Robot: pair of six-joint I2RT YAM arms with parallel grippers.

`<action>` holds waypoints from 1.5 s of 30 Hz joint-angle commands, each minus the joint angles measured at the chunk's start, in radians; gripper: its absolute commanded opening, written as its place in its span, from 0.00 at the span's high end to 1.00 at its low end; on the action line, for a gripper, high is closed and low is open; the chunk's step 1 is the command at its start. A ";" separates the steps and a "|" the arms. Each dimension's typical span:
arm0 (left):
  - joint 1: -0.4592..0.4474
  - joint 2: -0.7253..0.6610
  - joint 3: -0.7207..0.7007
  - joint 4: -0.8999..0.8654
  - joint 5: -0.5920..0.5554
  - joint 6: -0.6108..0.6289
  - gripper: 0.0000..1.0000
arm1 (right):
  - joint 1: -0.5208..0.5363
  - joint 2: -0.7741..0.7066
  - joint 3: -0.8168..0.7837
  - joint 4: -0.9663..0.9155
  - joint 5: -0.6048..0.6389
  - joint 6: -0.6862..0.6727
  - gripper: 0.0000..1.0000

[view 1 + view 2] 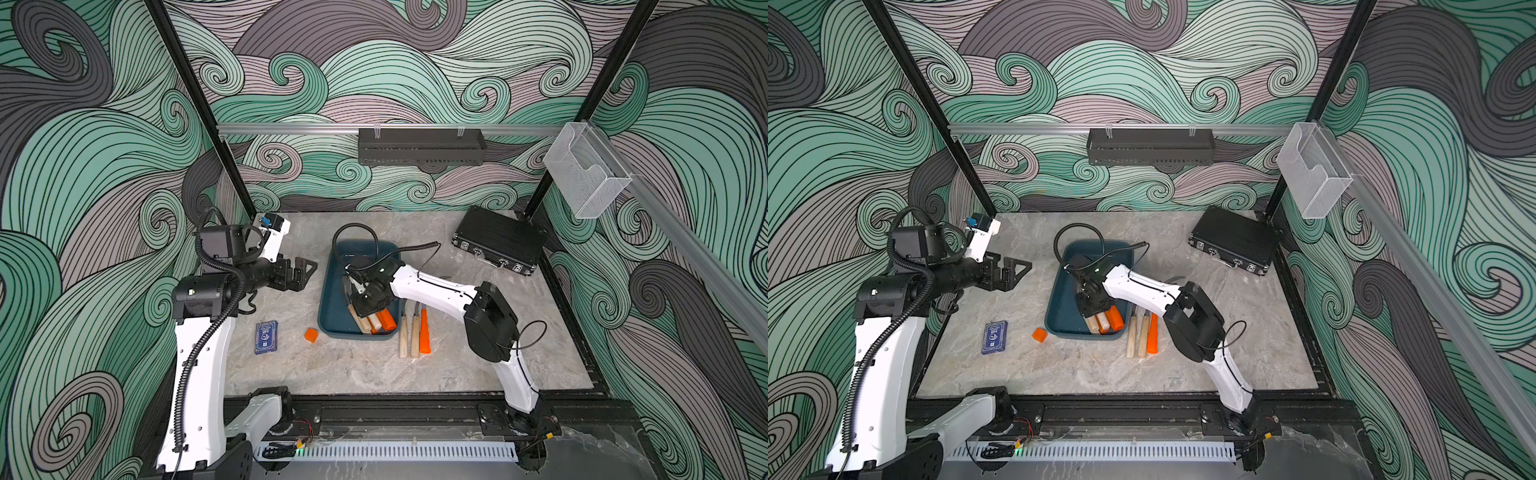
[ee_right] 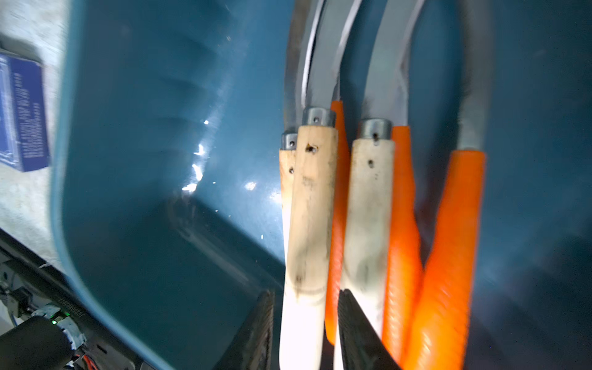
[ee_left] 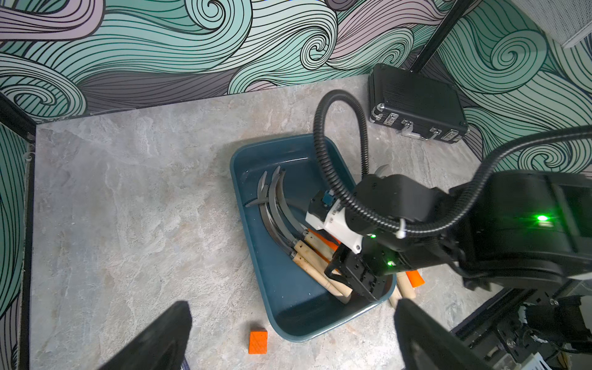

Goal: Put small sickles into storage boxes
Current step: Place the sickle in the storage box, then pick up the sickle at the center of the board.

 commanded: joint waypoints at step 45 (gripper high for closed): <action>-0.004 0.031 0.046 -0.013 -0.047 0.005 0.01 | -0.263 -0.859 -0.688 0.141 0.219 -0.048 0.05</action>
